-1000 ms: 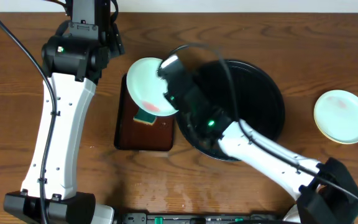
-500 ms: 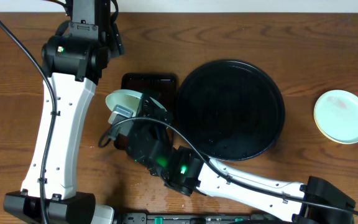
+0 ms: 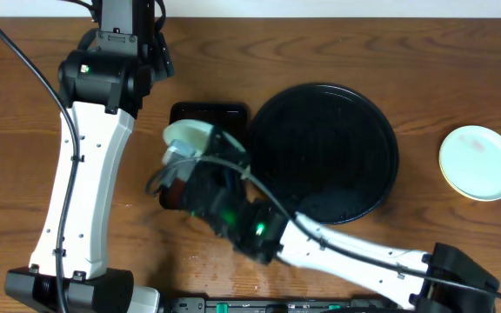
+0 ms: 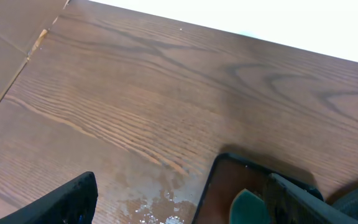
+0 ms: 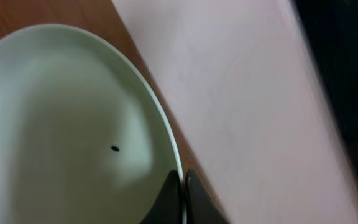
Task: Clean dirty plates on tray and stack at the side
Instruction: 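Carry the blue plate right and set it on the plate stack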
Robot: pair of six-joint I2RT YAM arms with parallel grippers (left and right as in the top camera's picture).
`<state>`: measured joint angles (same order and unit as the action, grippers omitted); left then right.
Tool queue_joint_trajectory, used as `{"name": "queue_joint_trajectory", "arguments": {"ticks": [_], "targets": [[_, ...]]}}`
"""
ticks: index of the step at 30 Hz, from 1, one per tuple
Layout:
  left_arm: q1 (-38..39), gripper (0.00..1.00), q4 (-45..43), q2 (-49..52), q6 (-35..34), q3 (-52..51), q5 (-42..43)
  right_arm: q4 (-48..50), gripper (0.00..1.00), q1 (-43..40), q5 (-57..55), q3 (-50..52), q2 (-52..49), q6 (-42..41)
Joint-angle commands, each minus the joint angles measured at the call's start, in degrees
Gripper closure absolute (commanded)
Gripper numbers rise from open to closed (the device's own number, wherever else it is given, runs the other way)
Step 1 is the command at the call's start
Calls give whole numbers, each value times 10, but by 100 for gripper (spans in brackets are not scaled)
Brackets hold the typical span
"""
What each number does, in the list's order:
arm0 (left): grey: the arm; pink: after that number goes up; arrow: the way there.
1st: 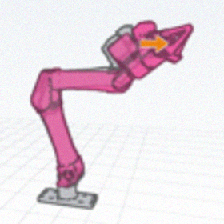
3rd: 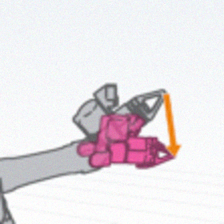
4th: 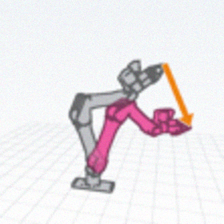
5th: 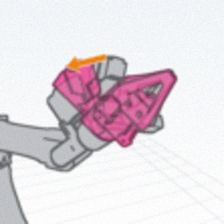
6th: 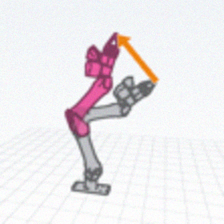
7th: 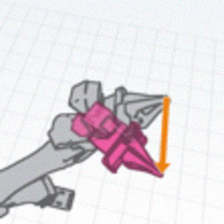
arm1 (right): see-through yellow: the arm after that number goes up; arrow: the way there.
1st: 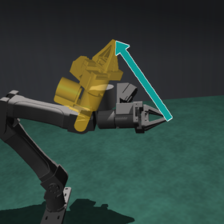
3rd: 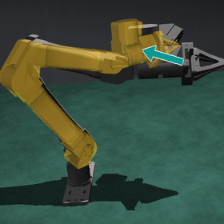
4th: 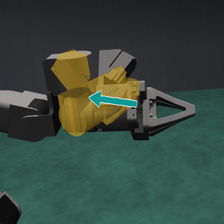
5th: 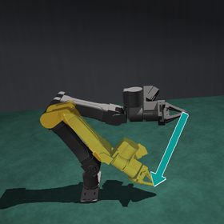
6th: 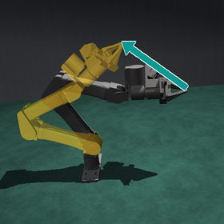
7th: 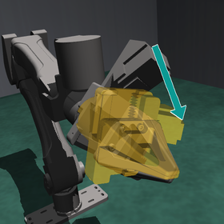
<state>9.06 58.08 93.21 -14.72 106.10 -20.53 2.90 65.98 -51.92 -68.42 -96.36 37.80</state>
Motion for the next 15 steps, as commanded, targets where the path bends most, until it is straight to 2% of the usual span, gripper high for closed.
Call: {"name": "queue_joint_trajectory", "arguments": {"ticks": [1, 5, 8, 12, 15], "targets": [[0, 14, 1, 1, 8, 6, -11, -50, 99, -76, 38, -4, 15, -181], [0, 14, 1, 1, 8, 6, -10, -114, 99, -154, 139, -4, 24, -328], [0, 14, 1, 1, 8, 6, -11, -154, 99, -217, 274, -4, 48, -416], [0, 14, 1, 1, 8, 6, -11, -187, 99, -332, 469, -4, 84, -486], [0, 14, 1, 1, 8, 6, -11, -219, 99, -428, 552, -4, 99, -511]]}}
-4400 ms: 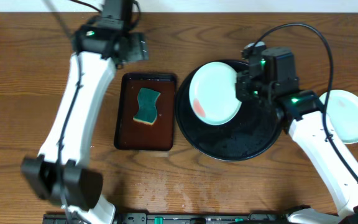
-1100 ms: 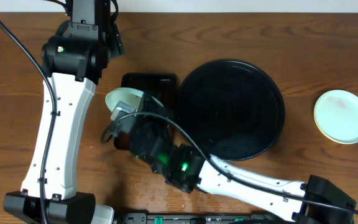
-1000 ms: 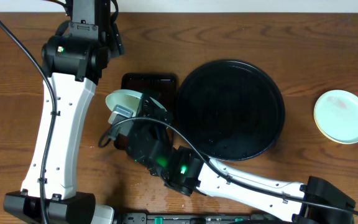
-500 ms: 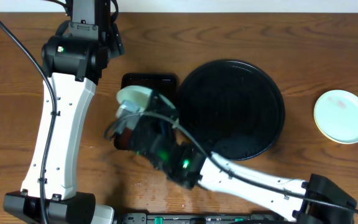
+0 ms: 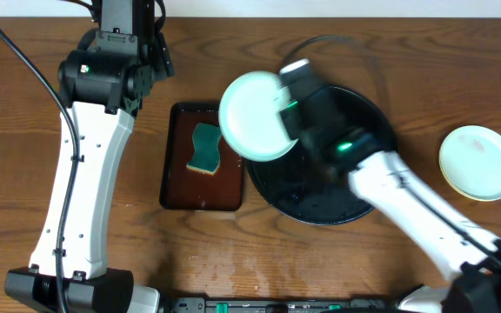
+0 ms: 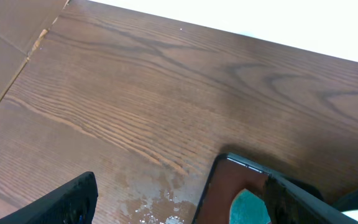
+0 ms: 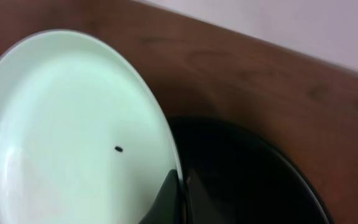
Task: Clean dirty plates on tray and stack at the side
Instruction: 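Carry the blue plate right and set it on the plate stack, then release the plate and pull the right gripper back from the stack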
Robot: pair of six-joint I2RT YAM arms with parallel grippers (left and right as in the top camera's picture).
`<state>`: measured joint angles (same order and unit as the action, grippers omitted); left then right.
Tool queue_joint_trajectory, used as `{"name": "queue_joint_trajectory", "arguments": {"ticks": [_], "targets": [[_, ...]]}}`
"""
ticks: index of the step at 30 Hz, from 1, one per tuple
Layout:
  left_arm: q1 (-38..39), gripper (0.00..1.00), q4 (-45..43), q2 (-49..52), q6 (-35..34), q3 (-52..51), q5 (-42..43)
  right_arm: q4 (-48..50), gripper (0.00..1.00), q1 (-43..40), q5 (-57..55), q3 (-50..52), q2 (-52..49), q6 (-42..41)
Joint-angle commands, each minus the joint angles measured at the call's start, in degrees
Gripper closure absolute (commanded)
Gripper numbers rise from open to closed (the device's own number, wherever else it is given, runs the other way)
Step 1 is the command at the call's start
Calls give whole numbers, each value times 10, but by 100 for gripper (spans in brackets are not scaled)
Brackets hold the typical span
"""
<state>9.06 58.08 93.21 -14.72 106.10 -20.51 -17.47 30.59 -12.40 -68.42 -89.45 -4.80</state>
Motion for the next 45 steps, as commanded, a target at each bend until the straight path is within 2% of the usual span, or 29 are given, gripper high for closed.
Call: {"name": "queue_joint_trajectory", "arguments": {"ticks": [1, 9, 10, 17, 23, 32, 34, 35, 36, 37, 40, 45], "targets": [[0, 14, 1, 1, 8, 6, -11, -28, 99, -104, 172, -4, 32, -85], [0, 14, 1, 1, 8, 6, -11, -164, 99, -382, 193, -3, 32, -75], [0, 14, 1, 1, 8, 6, -11, -183, 99, -445, 193, -2, 32, -76], [0, 14, 1, 1, 8, 6, -11, -196, 99, -646, 175, 11, 19, -94], [0, 14, 1, 1, 8, 6, -11, -195, 99, -736, 165, 15, -32, -118], [0, 14, 1, 1, 8, 6, -11, -187, 98, -771, 142, 15, -124, -121], [0, 14, 1, 1, 8, 6, -11, -186, 90, -770, 143, 15, -129, -121], [0, 14, 1, 1, 8, 6, -11, -184, 70, -770, 148, 15, -129, -121], [0, 14, 1, 1, 8, 6, -11, -181, 55, -770, 160, 15, -129, -121], [0, 14, 1, 1, 8, 6, -11, -174, 47, -770, 190, 15, -128, -116], [0, 14, 1, 1, 8, 6, -11, -157, 34, -766, 304, 15, -128, -79], [0, 14, 1, 1, 8, 6, -11, -160, 32, -719, 400, 14, -127, -20]]}}
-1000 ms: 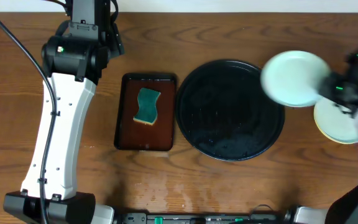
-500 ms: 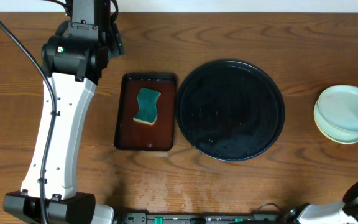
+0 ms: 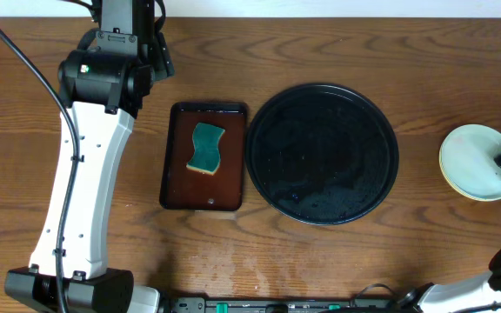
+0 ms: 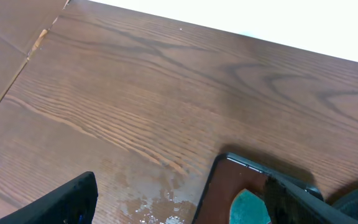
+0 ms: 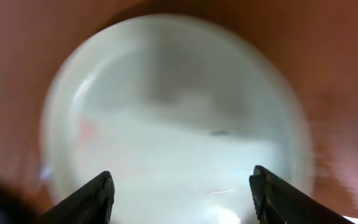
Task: Clean dirty plates on tray and stack at the side
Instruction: 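Release the plate and pull the right gripper back from the stack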
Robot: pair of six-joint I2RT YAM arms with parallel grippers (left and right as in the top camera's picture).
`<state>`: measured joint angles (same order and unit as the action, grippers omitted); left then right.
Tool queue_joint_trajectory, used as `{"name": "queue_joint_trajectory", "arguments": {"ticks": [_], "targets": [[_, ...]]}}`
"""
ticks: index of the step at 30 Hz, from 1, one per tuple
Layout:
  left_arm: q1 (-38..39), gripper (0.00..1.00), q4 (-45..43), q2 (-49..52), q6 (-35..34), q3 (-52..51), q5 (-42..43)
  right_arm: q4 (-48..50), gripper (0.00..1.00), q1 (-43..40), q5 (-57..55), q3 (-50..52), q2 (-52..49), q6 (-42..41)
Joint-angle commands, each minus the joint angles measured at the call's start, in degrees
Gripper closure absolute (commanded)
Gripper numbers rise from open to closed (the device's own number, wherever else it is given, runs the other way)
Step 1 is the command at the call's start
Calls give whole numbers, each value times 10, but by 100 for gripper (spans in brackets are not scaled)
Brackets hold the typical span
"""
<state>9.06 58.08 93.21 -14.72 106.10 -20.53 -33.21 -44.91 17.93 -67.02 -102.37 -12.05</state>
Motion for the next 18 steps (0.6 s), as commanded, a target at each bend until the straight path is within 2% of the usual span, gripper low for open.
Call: {"name": "queue_joint_trajectory", "arguments": {"ticks": [1, 5, 7, 8, 9, 18], "targets": [[0, 14, 1, 1, 8, 6, -11, -3, 32, 54, 95, 0, 2, 56], [0, 14, 1, 1, 8, 6, -11, 5, 38, 137, 95, 0, 2, 81], [0, 14, 1, 1, 8, 6, -11, 7, 36, 175, 95, 0, 2, 81], [0, 14, 1, 1, 8, 6, -11, 7, 28, 197, 95, 0, 2, 81], [0, 14, 1, 1, 8, 6, -11, 9, 1, 217, 93, 0, 2, 81], [0, 14, 1, 1, 8, 6, -11, 10, 1, 338, 93, 0, 1, 79]]}}
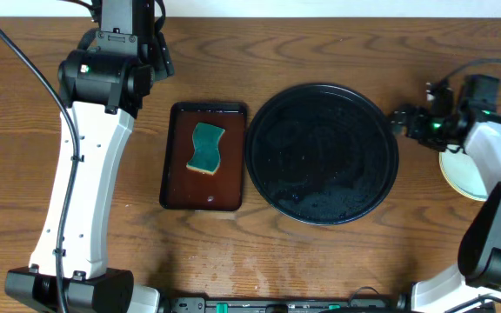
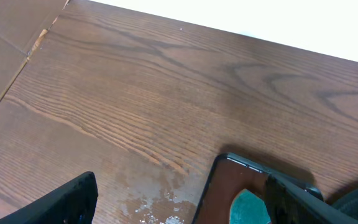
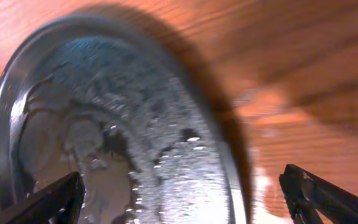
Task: Clean dirty plates on tray and stack at the side
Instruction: 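Release the plate and pull the right gripper back from the stack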
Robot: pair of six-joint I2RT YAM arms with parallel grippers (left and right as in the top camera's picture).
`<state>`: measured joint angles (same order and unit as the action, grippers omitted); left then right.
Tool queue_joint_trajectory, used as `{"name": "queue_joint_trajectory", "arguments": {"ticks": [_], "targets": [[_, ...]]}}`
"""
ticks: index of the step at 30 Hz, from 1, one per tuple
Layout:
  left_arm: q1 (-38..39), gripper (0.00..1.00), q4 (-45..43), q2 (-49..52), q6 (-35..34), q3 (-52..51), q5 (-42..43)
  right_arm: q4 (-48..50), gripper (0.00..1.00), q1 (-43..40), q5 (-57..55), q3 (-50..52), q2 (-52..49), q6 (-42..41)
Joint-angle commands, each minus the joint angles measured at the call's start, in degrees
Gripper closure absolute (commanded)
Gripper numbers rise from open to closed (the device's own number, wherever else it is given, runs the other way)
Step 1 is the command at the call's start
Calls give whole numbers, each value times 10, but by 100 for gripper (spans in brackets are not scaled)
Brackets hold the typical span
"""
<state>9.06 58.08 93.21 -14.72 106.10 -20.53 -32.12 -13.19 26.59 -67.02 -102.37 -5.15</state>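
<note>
The round black tray [image 1: 323, 154] is wet and bears only a film of water; it also fills the right wrist view [image 3: 104, 137]. Pale green plates [image 1: 461, 178] lie stacked at the table's right side, partly under my right arm. My right gripper [image 3: 188, 202] is open and empty, and it hangs at the tray's right rim [image 1: 403, 119]. My left gripper [image 2: 182, 205] is open with nothing in it, over the bare table by the far-left corner of the brown tray [image 2: 229, 180].
A brown rectangular tray [image 1: 204, 204] left of the round one holds liquid and a teal sponge [image 1: 204, 148], whose edge shows in the left wrist view [image 2: 247, 208]. Water is spilled on the wood [image 2: 157, 202] beside it. The left arm [image 1: 81, 174] stretches along the table's left side.
My right gripper was open right over the pale plates at the right edge. It is now further left, open at the black tray's right rim. The left arm has not moved.
My right gripper was shut on a pale green plate over the brown tray. Then it held the plate above the black tray's left side. Later it was open over the plates at the right, the plate let go there. Now it is empty by the black tray.
</note>
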Motion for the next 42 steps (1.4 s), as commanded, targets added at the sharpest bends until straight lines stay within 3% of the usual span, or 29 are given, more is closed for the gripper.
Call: {"name": "queue_joint_trajectory", "arguments": {"ticks": [1, 23, 42], "targets": [[0, 14, 1, 1, 8, 6, -11, -1, 1, 28, 7, 0, 1, 10], [0, 14, 1, 1, 8, 6, -11, -6, 1, 47, -22, 1, 30, 10], [0, 14, 1, 1, 8, 6, -11, 21, 1, 70, -99, 6, 561, 25]]}}
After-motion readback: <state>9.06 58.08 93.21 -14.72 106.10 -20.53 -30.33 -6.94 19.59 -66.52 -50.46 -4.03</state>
